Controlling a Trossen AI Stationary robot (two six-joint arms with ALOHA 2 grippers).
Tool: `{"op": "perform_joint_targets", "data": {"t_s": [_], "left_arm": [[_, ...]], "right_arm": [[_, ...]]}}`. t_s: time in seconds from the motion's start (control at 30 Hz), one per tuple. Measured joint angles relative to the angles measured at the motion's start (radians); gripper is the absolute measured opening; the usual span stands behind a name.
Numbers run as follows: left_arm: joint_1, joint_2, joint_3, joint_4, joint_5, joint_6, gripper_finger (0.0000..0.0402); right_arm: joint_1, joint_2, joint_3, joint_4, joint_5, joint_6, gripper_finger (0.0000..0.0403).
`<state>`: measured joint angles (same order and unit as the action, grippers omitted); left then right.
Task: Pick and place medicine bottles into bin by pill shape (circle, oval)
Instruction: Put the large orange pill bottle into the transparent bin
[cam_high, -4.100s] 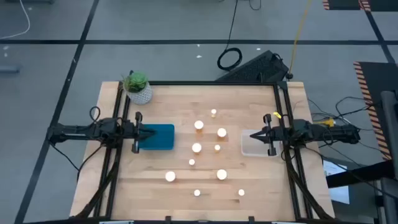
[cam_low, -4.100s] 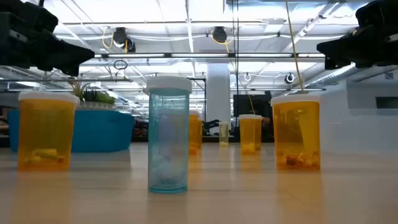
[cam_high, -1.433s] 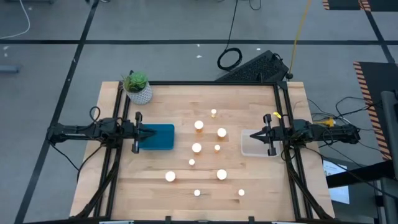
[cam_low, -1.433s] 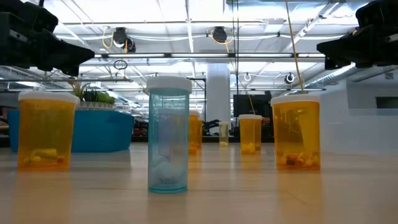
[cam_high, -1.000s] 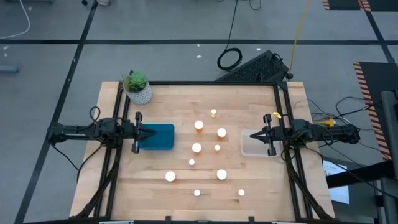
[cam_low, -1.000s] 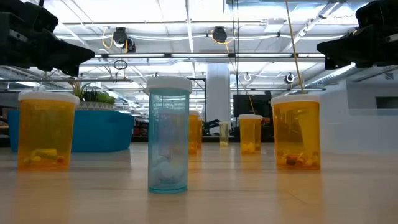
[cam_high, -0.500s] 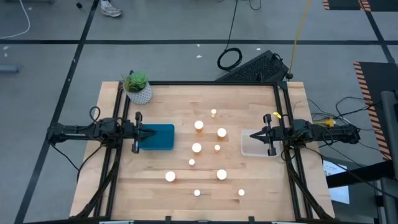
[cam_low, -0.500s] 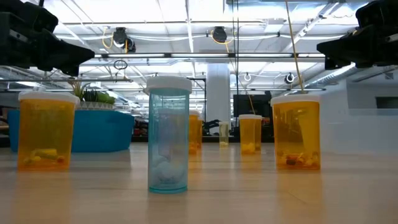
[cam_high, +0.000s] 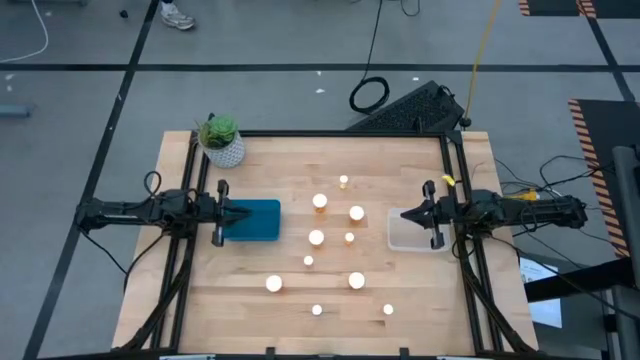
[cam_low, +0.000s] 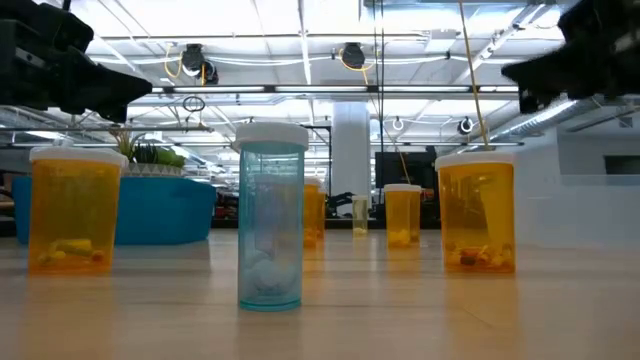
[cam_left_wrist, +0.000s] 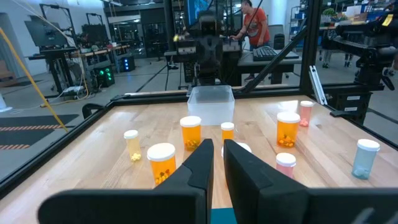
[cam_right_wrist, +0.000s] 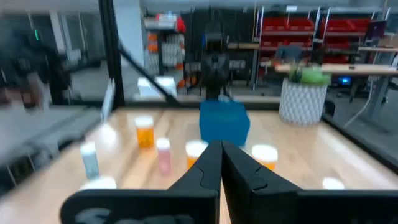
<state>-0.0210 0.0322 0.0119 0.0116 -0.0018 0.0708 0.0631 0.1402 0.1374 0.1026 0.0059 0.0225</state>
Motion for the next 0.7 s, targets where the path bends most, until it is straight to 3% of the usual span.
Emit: {"op": "perform_joint_targets", "data": {"t_s": [0.23, 0.43, 0.7], "left_arm": [[0.000, 0.000, 0.000, 0.006, -0.026, 0.000, 0.0042], [0.000, 0.000, -0.001, 0.028, -0.046, 0.005, 0.0042], [0.000, 0.000, -0.001, 0.037, -0.055, -0.005, 0.0042]], "right_arm": [[0.000, 0.211, 0.210, -0.032, 0.046, 0.057, 0.0000], [0.000, 0.422, 0.457, -0.208, 0.056, 0.116, 0.0000], [-0.001, 0.695, 0.738, -0.434, 0.204, 0.123, 0.0000]]}}
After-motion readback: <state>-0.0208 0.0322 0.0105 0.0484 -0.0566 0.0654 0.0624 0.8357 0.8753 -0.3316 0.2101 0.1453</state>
